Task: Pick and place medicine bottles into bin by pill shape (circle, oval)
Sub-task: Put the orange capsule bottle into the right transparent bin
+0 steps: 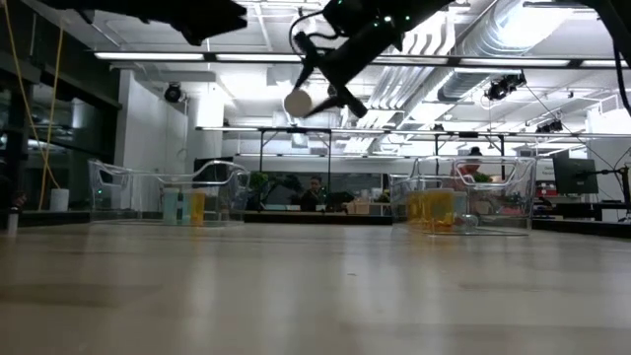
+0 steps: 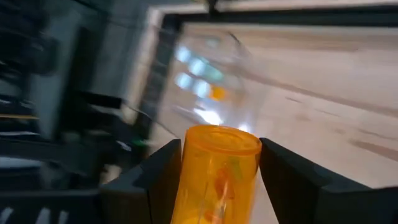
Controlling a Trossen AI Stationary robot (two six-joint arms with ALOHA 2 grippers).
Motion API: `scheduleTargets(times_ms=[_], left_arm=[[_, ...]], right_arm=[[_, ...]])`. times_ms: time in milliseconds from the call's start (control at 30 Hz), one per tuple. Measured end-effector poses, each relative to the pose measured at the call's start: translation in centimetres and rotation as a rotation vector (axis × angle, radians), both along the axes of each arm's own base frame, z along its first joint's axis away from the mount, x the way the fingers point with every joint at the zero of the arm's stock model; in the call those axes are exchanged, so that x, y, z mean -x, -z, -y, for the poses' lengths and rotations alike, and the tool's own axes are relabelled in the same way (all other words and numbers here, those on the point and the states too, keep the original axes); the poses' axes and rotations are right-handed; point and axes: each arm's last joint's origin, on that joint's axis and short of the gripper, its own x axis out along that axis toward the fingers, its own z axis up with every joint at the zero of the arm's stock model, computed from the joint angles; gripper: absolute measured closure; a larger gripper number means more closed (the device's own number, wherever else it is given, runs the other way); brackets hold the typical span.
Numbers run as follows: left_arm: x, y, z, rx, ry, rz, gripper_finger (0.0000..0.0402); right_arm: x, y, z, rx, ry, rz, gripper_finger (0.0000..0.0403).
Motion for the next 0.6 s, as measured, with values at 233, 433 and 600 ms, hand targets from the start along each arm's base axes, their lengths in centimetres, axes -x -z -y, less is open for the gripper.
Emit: scheduleTargets(times_ms=[233, 433, 600], left_arm=[[-1.7, 0.6, 0.4, -0.236, -0.204, -0.191, 0.0187], [-2.8, -0.5, -0.1, -0.438, -0.334, -0.332, 0.0154], [-3.4, -1.5, -0.6, -0.59, -0.425, -0.445, 0.0111]], right_arm=[[-0.9, -1.8, 0.3, -0.041, 0.023, 0.215, 0.0206], [-1.3, -2.7, 0.3, -0.064, 0.041, 0.325, 0.0206], [-1.5, -3.2, 0.4, -0.105, 0.068, 0.388, 0.0206]])
